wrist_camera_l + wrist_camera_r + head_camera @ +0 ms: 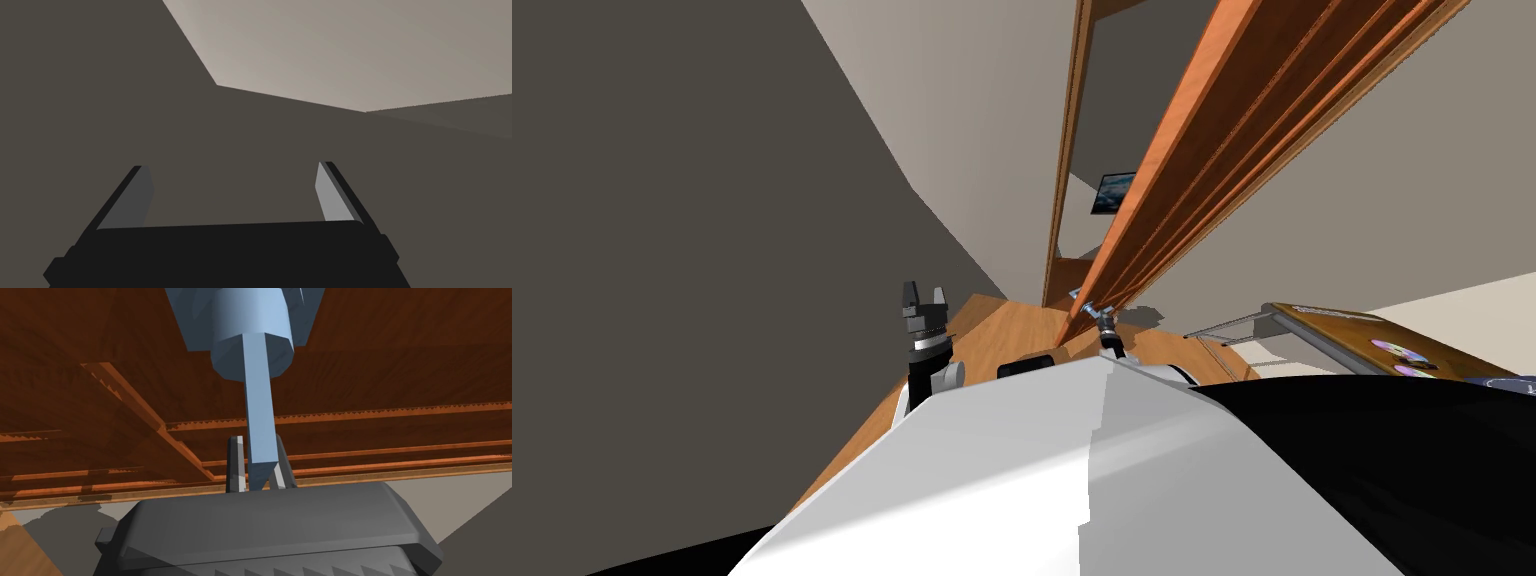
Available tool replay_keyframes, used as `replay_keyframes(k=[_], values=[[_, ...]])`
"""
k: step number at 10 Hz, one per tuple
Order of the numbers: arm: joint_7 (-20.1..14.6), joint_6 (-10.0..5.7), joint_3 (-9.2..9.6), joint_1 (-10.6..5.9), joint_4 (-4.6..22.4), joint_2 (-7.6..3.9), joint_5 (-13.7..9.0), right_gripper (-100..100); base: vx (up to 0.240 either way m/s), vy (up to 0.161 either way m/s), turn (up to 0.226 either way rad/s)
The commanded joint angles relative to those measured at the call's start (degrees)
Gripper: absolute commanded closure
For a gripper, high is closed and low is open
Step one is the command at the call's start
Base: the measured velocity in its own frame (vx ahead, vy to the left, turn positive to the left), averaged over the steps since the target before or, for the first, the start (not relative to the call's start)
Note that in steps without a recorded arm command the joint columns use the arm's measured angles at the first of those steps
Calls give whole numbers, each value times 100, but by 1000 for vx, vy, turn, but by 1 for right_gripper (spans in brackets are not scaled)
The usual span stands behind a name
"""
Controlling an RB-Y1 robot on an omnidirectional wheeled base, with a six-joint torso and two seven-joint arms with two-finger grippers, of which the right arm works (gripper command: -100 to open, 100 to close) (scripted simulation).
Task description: Pull the door open
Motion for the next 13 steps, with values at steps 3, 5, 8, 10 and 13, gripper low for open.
replay_keyframes(k=[3, 5, 8, 10, 13], values=[[-14, -34, 51, -12, 43, 60, 35, 100, -162, -23, 43], [-13, -31, 67, -29, 45, 65, 48, 100, -158, -14, 53], [-10, -15, 139, -110, 53, 88, 110, 100, -17, -47, 168], [-10, -12, 154, -127, 55, 93, 123, 100, 151, -17, 52], [-9, -8, 170, -146, 57, 98, 137, 100, 115, 2, 36]])
